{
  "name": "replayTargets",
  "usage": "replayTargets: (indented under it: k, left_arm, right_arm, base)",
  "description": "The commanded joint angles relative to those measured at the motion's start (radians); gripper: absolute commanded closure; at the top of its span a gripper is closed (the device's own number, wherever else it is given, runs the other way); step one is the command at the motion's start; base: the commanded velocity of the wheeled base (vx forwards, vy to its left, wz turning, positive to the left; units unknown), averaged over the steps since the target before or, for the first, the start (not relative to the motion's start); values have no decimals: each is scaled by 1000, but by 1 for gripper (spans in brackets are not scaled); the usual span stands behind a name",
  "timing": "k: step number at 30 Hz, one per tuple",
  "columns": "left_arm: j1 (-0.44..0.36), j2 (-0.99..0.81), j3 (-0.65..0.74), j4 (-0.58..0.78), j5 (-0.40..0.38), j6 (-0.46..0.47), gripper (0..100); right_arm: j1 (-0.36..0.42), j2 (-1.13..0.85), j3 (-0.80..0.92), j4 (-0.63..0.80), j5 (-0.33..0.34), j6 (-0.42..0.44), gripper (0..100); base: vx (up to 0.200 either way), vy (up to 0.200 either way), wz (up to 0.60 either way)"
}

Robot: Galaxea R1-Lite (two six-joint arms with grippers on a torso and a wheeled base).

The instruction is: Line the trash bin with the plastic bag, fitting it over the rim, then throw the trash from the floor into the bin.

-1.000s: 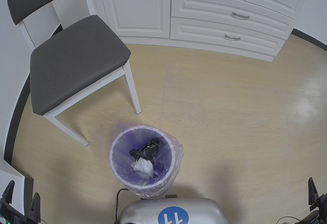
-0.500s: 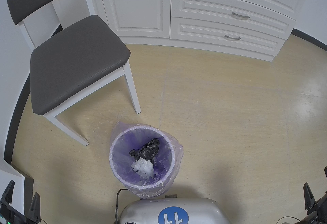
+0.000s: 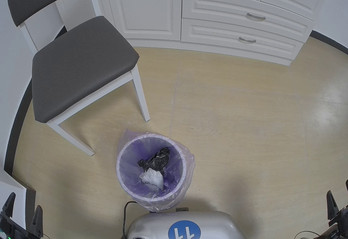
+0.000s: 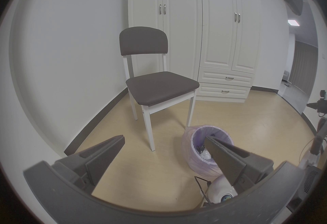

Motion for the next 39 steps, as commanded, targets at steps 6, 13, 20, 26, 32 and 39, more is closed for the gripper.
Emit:
replayTargets:
  k: [6, 13, 20, 26, 32, 39]
  left_arm:
    - [-1, -15, 18, 0, -1, 4, 0]
    - [-1, -15, 18, 0, -1, 1, 0]
    - [-1, -15, 18, -1, -1, -1, 0]
    - [-1, -15, 18, -1, -2, -1, 0]
    - [-1, -15, 18, -1, -2, -1, 0]
    - [-1, -15, 18, -1, -1, -1, 0]
  right_arm:
    - [0, -15, 18, 40, 37, -28, 0]
    - [2, -15, 18, 49, 54, -32, 0]
    - [2, -15, 18, 49, 54, -31, 0]
    - [3, -15, 18, 48, 49, -15, 0]
    - [2, -15, 18, 49, 53, -31, 0]
    - [2, -15, 18, 49, 53, -29, 0]
  base:
    - [0, 0, 0]
    - [0, 0, 0]
    - [0, 0, 0]
    - [0, 0, 0]
    - [0, 0, 0]
    - [0, 0, 0]
